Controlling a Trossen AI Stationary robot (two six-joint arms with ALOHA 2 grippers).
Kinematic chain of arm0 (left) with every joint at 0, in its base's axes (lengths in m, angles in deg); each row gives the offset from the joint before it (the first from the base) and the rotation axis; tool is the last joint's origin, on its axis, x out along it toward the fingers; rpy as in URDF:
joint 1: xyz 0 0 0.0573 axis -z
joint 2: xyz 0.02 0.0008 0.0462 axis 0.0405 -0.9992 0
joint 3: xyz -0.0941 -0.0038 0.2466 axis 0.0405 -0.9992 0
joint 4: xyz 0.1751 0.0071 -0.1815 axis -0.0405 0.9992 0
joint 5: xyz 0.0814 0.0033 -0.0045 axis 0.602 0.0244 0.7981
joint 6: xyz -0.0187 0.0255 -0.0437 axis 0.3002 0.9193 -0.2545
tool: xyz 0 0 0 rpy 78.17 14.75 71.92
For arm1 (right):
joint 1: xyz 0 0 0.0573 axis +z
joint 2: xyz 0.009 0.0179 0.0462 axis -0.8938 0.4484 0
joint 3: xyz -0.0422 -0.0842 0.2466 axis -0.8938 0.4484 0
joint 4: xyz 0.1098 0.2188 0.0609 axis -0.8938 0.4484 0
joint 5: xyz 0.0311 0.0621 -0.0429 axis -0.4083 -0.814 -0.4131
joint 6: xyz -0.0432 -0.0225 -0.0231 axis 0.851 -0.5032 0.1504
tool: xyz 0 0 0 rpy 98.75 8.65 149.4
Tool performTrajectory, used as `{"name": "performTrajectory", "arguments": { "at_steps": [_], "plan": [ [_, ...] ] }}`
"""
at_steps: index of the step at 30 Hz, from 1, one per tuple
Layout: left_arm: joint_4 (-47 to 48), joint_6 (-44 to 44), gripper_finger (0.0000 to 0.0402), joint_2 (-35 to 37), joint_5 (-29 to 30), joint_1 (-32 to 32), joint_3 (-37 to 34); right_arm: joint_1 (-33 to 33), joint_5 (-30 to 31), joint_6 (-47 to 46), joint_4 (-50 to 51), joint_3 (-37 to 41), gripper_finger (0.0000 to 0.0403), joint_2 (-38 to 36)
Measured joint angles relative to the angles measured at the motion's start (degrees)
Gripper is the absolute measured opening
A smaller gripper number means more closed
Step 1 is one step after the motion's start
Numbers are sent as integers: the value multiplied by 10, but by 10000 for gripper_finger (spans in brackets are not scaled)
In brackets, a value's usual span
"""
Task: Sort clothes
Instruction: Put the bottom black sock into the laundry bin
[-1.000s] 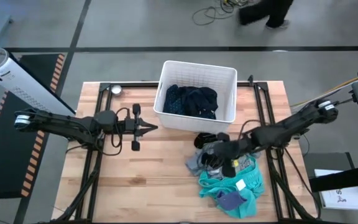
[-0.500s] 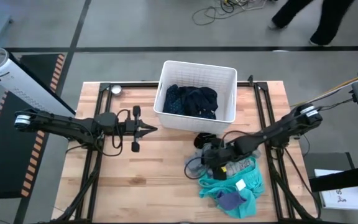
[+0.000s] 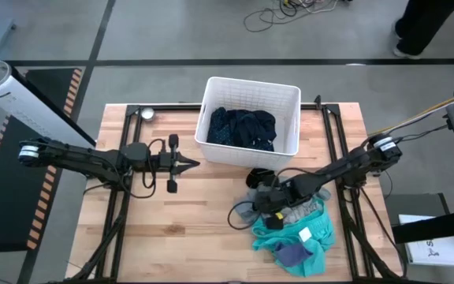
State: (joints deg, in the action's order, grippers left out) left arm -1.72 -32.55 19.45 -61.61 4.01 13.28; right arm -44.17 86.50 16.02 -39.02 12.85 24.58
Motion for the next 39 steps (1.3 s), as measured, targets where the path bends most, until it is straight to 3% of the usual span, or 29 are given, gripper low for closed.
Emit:
{"name": "performTrajectory", "arguments": {
  "at_steps": [7,14,23,31,36,39],
  "plan": [
    [-6,0,0,0,0,0,0,-1,2,72,19,-101,4,-10],
    [-6,0,0,-1,0,0,0,-10,65,136,107,-224,2,-14],
    [-6,-2,0,-3,0,0,0,-37,93,204,120,-347,1,-17],
    [-6,-2,0,-7,0,0,0,-54,92,210,120,-416,2,-18],
    [-6,-2,0,-8,0,0,0,-54,97,213,119,-431,38,-18],
    [-6,-2,0,-8,0,0,0,-54,97,217,120,-431,30,-17]
  ]
}}
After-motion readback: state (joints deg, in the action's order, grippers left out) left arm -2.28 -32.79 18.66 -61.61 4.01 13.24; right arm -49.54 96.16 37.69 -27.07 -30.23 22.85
